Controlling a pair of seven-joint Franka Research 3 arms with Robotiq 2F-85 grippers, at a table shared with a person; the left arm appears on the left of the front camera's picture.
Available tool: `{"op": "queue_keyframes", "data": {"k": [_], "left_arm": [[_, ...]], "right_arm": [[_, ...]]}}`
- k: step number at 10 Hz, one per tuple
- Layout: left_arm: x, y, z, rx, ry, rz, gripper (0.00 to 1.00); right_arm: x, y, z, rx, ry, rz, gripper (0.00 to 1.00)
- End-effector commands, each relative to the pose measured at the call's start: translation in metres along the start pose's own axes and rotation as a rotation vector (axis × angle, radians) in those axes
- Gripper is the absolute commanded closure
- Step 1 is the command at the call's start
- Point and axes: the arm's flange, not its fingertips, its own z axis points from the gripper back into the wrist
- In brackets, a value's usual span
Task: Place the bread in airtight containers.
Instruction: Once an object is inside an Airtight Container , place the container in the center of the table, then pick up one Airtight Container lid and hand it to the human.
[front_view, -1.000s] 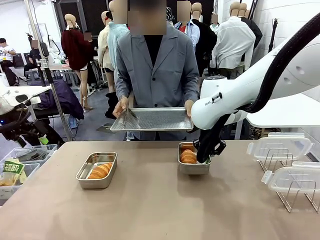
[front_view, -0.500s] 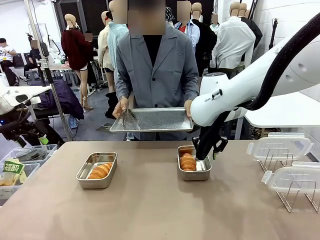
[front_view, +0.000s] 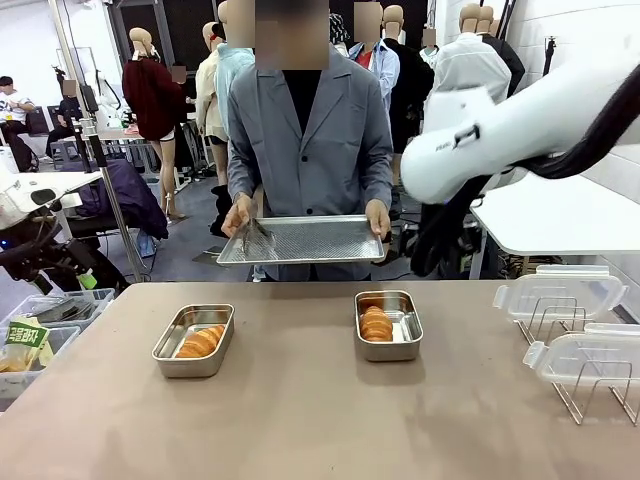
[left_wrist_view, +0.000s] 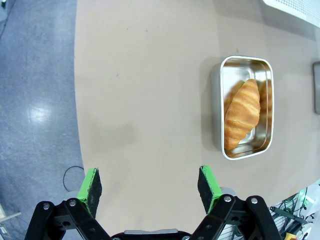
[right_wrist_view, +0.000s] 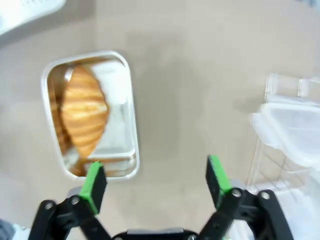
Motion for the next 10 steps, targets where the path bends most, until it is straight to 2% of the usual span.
{"op": "queue_keyframes", "data": {"k": [1, 4, 6, 8, 10], "left_arm": [[0.0, 0.001, 0.001, 0.024, 0.007, 0.007, 0.0], [0.0, 0.001, 0.001, 0.024, 0.007, 0.007, 0.0], [0.0, 0.001, 0.001, 0.024, 0.007, 0.007, 0.0], [0.0, 0.001, 0.001, 0.024, 0.007, 0.007, 0.0], [0.0, 0.001, 0.001, 0.024, 0.007, 0.007, 0.0]], "right_arm": [[-0.007, -0.032, 0.024, -0.014, -0.017, -0.021, 0.0], [-0.004, -0.103, 0.05, -0.089, 0.007, -0.064, 0.0], [-0.011, -0.148, 0.046, -0.149, 0.023, -0.13, 0.0], [-0.025, -0.2, 0.04, -0.157, 0.017, -0.146, 0.0], [-0.041, -0.226, 0.03, -0.146, -0.033, -0.142, 0.0]]}}
